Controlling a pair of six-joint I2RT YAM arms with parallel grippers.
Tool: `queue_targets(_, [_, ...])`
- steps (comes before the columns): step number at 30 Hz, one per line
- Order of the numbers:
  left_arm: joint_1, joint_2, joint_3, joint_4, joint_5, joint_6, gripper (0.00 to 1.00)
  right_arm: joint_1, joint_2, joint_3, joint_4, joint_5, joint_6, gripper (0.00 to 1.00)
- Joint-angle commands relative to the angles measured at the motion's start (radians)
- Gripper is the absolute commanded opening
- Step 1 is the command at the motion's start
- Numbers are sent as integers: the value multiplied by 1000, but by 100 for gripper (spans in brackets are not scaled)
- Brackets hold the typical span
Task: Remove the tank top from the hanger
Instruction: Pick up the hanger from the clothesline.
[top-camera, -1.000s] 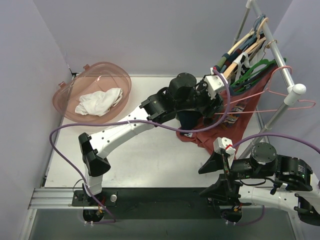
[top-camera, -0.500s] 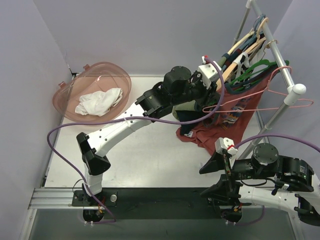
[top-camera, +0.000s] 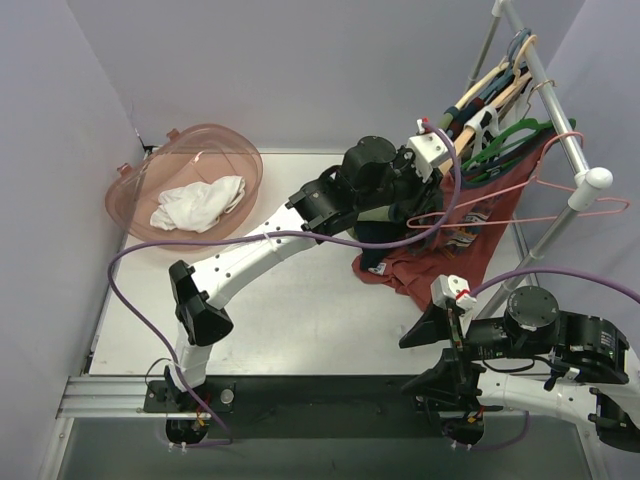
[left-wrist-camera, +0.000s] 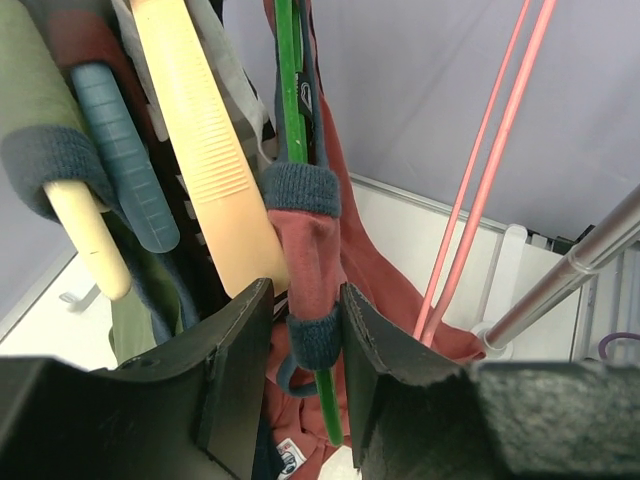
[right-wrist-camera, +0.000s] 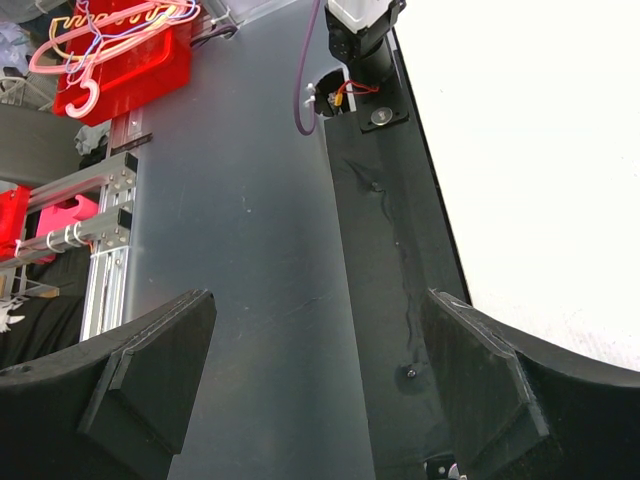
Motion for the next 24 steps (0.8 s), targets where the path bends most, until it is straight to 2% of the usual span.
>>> queue_targets(1, [0,23,70,-5,-1,22,42,5,-3,35,7,-5,5,86])
queue_targets(2, [0,27,78,-8,-1,23,42,7,-3,37,7,-4,5,86])
queue_targets(5, [-3,46,95,-22,-4,29,32,7,-3,38,7,-2,2,86])
queue_targets(6, [-6,47,96,-22,-2,31,24,5,-4,40,7,0,2,86])
queue_targets(8, [-6,44,96,-25,-7,37,15,5,-4,40,7,1,3,86])
queue_targets(9, [-10,41,95,-25,-9,39,4,5,-7,40,7,1,3,86])
queue_targets(10, [-9,37,96,-25,-9,40,0,5,-7,40,7,4,3,86])
queue_targets(16, [-27,-3,84,3,-10,71,0,5,3,48,5,18,3,86])
queue_targets(24, [-32,-60,26,139,-51,74,0,5,6,71,5,21,2,86])
